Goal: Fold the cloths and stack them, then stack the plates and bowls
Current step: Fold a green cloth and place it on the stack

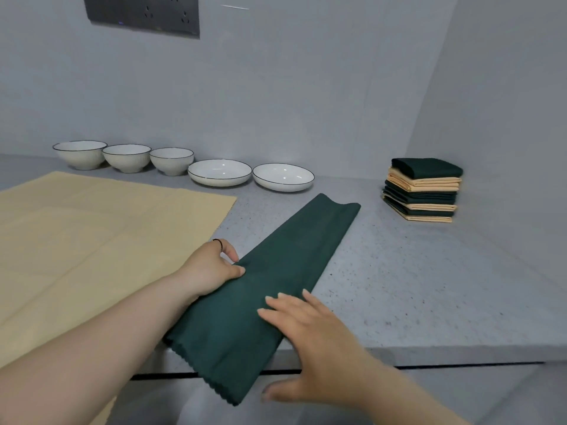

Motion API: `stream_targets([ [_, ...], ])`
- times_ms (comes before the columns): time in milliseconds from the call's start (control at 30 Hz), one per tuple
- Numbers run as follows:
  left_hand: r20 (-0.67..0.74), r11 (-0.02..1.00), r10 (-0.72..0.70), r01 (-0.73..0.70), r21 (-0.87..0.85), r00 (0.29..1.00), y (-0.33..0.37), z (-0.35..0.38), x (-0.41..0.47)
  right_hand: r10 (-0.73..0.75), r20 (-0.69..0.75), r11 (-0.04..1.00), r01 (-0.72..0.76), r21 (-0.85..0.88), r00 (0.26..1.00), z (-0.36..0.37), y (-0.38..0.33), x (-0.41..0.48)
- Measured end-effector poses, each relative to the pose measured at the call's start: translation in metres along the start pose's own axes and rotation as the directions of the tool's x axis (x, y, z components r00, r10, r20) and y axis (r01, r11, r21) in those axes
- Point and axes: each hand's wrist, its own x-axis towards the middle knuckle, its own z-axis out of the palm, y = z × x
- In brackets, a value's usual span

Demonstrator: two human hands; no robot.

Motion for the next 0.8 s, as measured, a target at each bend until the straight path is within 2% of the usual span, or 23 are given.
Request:
stream_targets([
  [100,0.038,1.000,-0.003,0.003,-0.004,0.999,-0.001,-0.001,-0.010,-0.035,-0.094,0.998,0.030,-0.058,0.995,0.010,-0.016,0.003],
  [200,0.202,0.998,-0.010,-0.002,0.059,0.979,-0.001,-0.012,-0.022,-0.106,-0.304,0.987,0.138,0.086,0.947,0.010,-0.011,0.004],
  [267,0.281,0.999,-0.018,0.006,0.042,0.960,0.000,-0.022,-0.026,-0.062,-0.344,0.965,0.144,0.220,0.937,0.006,-0.004,0.002],
  [333,0.255,0.999,0.047,-0.050,0.005,0.966,0.000,-0.030,-0.019,0.027,-0.378,0.936,0.109,0.333,0.925,-0.002,0.001,-0.002],
  [433,0.192,0.981,0.181,-0.190,0.029,0.965,0.007,-0.027,-0.007,0.277,-0.288,0.794,-0.050,0.605,0.917,-0.016,-0.004,-0.008],
  [533,0.278,0.958,0.268,-0.285,0.020,0.922,0.018,-0.006,0.005,0.419,-0.234,0.645,-0.106,0.756,0.878,-0.024,-0.003,-0.010],
  [633,0.302,0.948,0.249,-0.295,0.118,0.920,0.015,0.010,0.009,0.535,-0.172,0.477,-0.127,0.870,0.827,-0.040,0.001,-0.007],
  [800,0.317,0.951,0.274,-0.306,0.053,0.908,0.008,0.014,0.016,0.634,-0.189,0.415,-0.124,0.901,0.749,-0.072,0.027,0.007],
])
